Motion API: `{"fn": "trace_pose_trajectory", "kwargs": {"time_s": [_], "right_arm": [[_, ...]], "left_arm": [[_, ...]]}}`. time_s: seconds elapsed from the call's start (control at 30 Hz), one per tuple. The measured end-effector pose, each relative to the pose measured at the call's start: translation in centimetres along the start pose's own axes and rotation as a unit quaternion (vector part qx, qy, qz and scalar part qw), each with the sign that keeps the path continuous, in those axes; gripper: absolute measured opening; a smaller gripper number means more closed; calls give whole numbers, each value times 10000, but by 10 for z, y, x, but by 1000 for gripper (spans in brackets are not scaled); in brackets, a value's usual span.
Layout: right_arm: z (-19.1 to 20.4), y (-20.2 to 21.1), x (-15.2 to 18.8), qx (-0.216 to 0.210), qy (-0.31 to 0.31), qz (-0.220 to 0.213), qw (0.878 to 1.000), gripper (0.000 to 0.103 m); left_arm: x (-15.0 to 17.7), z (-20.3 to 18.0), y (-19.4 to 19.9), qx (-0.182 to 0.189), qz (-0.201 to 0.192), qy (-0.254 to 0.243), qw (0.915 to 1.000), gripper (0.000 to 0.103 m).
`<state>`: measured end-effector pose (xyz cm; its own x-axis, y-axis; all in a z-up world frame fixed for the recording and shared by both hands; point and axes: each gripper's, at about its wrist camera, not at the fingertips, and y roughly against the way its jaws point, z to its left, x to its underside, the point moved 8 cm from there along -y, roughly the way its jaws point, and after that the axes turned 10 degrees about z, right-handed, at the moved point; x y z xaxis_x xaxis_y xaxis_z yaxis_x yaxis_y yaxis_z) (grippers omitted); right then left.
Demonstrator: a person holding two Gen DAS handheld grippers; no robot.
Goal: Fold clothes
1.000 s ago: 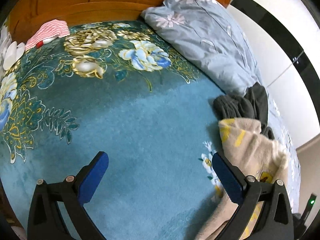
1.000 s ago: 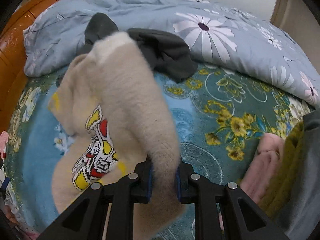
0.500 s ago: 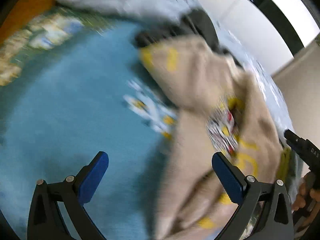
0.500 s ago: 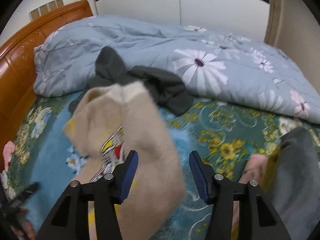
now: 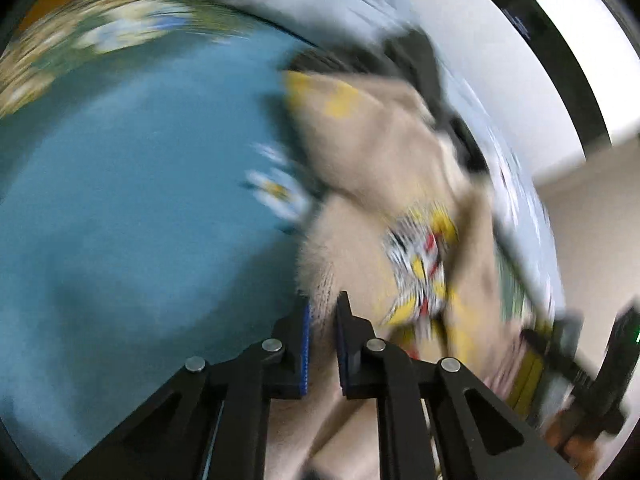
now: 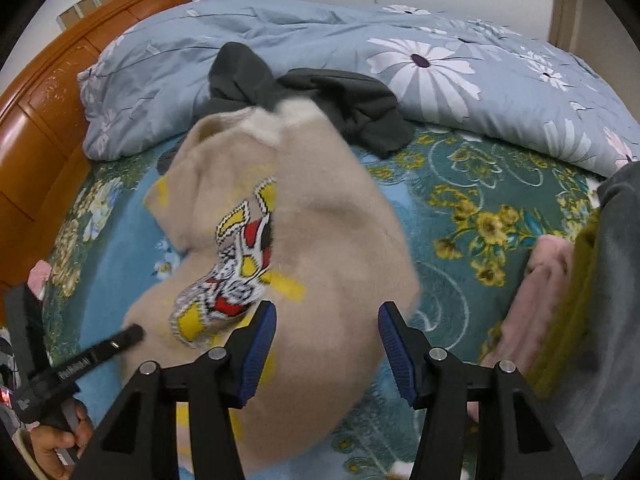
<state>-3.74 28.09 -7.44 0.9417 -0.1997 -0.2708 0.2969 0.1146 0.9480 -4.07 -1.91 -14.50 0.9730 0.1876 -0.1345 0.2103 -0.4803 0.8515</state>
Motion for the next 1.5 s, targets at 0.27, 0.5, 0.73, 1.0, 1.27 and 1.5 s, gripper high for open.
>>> {"fn": "trace_pose_trajectory", "kwargs": {"time_s": [0.27, 0.5, 0.73, 1.0, 1.27, 1.5], "right_arm": [[69, -36, 35, -461, 633, 446, 9959, 57], [122, -67, 53, -1006, 680, 911, 9884, 60], [172, -103, 82, -457, 1386, 1374, 9797, 66], [133, -95, 98, 119, 1531, 1387, 9784, 8], [40, -38, 2, 934, 460, 256, 9942, 8], [-15, -75, 1, 1415, -257, 710, 9871, 7]], "left_arm": [[5, 137, 76, -801, -803, 2416, 9637, 9], [11, 139, 68, -761, -657, 2314, 9676, 10], [13, 146, 68, -689, -604, 2297, 9689, 10], [11, 145, 65, -596, -591, 2347, 9684, 10], [10, 135, 64, -343, -498, 2209, 9734, 10], [8, 130, 58, -330, -430, 2110, 9760, 10]]}}
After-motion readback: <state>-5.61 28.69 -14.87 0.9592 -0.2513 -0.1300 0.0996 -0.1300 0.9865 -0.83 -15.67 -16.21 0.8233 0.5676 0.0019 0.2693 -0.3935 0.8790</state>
